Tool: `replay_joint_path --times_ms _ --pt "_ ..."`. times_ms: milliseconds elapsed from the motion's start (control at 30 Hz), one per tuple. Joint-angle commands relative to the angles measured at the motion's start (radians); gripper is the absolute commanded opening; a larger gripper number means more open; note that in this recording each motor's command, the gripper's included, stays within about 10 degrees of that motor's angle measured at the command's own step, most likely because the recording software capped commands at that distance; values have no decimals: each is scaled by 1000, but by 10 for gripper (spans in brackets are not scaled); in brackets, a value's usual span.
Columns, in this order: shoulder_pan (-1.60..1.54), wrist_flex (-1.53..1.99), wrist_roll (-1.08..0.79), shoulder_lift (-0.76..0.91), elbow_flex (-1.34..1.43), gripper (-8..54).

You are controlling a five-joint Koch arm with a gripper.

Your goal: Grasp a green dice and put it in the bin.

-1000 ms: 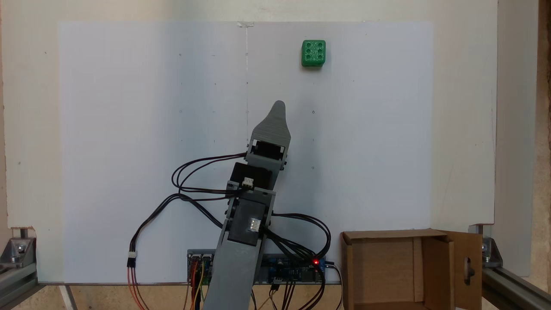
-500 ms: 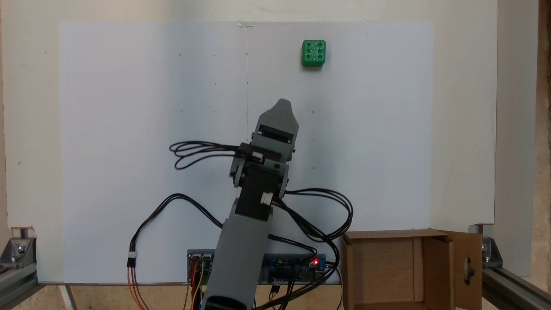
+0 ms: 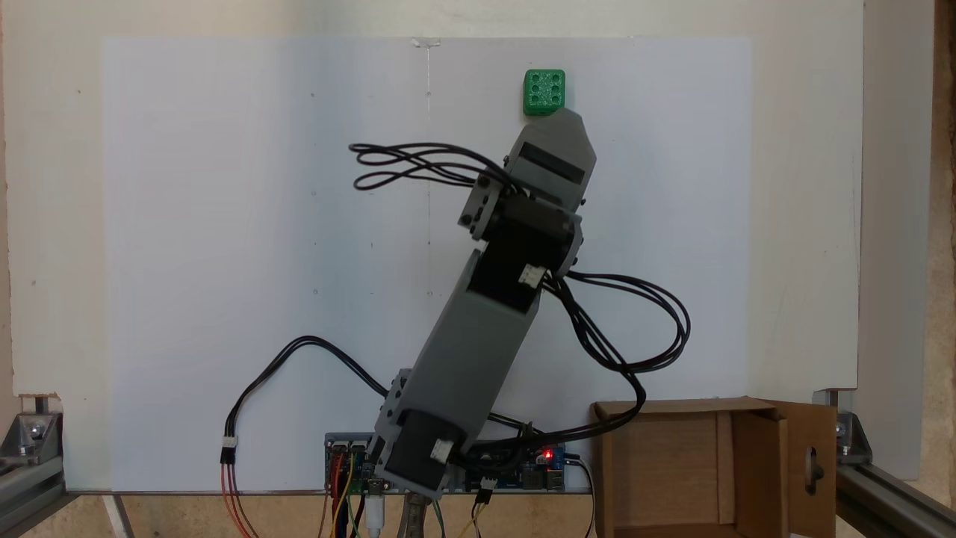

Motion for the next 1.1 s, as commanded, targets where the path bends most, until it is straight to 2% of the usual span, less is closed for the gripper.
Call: replay_joint_path --times_ms 0,433,567,833,1067 --pt "15 140 -18 -41 -112 437" --pt "31 245 -28 -296 -446 455" --pt "29 251 -158 -371 -449 459" --pt "23 254 -374 -407 -457 464" --pt "25 257 -420 -466 -531 464"
